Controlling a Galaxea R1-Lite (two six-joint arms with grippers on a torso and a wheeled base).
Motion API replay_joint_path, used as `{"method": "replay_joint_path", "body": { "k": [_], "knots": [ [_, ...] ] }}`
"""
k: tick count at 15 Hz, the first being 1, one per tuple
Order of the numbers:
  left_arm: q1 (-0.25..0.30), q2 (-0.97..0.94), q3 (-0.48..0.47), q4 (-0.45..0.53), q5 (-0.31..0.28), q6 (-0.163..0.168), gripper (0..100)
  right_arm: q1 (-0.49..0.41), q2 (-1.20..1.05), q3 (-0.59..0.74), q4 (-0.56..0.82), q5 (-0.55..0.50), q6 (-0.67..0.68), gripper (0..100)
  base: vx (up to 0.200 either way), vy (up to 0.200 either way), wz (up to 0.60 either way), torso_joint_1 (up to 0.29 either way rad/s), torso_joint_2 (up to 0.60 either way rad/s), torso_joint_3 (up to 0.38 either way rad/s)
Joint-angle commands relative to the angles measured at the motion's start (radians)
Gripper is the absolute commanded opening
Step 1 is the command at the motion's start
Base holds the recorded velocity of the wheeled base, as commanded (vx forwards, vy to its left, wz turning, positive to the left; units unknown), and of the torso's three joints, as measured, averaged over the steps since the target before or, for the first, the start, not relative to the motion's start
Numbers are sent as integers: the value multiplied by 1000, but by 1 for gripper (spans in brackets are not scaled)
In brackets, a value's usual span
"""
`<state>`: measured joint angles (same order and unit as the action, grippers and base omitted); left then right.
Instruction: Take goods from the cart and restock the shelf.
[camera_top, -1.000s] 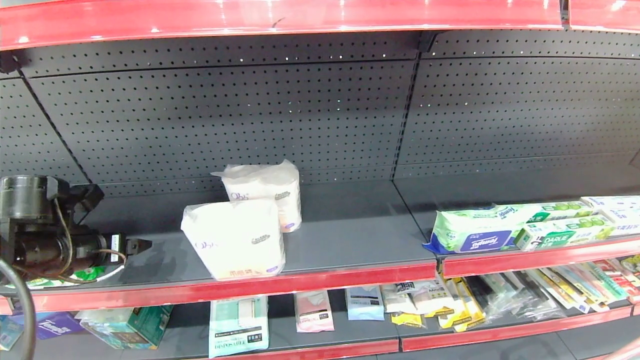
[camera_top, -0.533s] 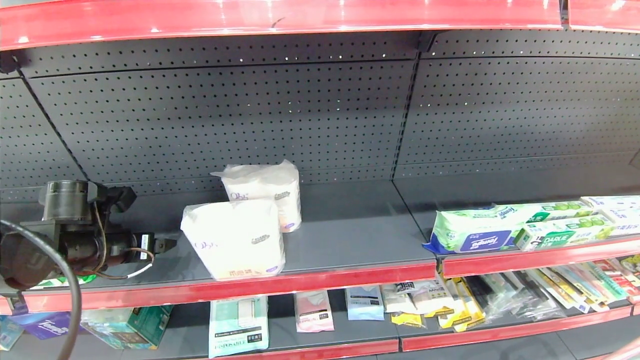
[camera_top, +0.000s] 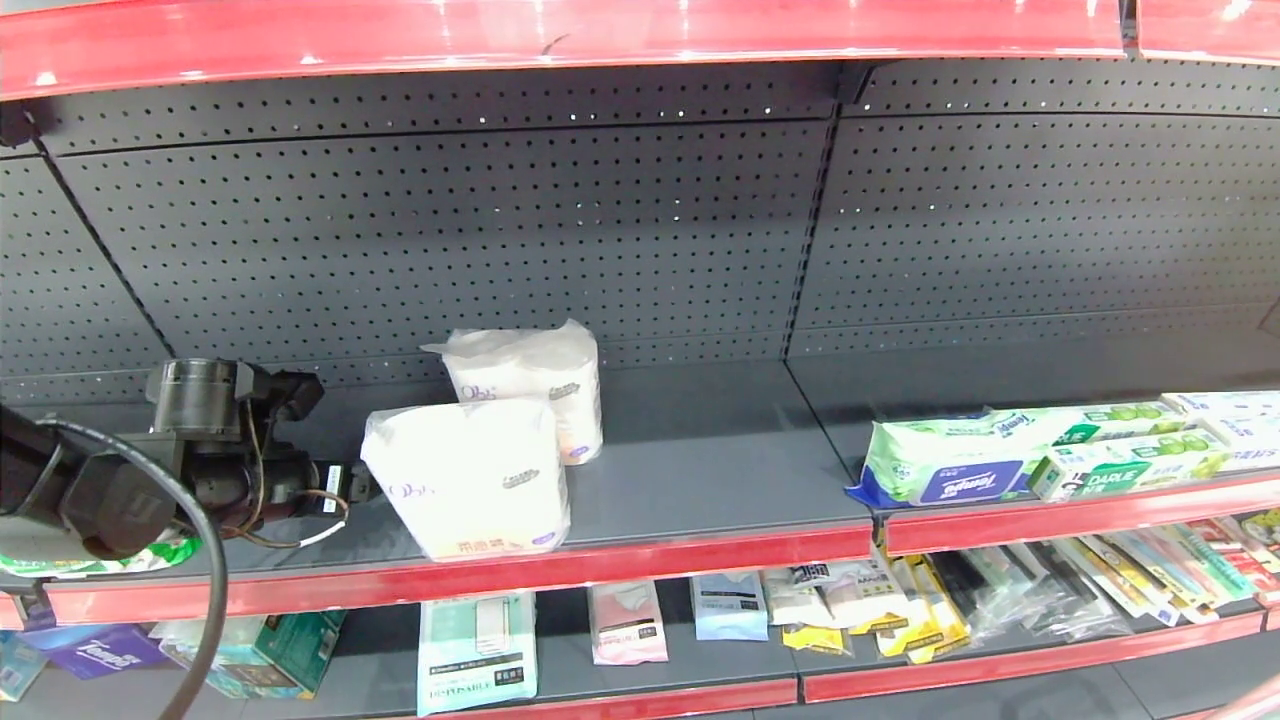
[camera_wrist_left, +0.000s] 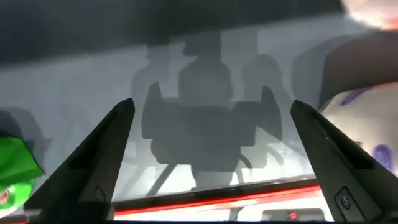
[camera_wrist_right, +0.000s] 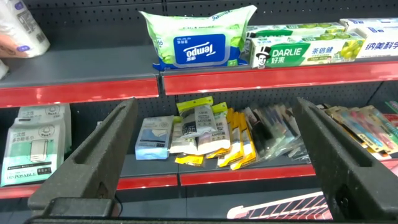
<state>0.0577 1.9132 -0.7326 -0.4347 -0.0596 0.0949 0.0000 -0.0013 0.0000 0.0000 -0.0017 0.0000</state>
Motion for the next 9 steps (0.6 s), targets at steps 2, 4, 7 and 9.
{"method": "replay_joint_path", "body": {
  "k": [2,4,7,9],
  "knots": [
    [-6,13,-8,-1,-3,16,100,0,1,0,0,0,0,100,0,0,0,0,0,0],
    [-18,18,-10,-1,-3,16,100,0,1,0,0,0,0,100,0,0,0,0,0,0],
    [-27,24,-10,-1,-3,16,100,0,1,0,0,0,0,100,0,0,0,0,0,0],
    [-36,26,-11,-1,-3,16,100,0,1,0,0,0,-2,100,0,0,0,0,0,0]
  ]
}}
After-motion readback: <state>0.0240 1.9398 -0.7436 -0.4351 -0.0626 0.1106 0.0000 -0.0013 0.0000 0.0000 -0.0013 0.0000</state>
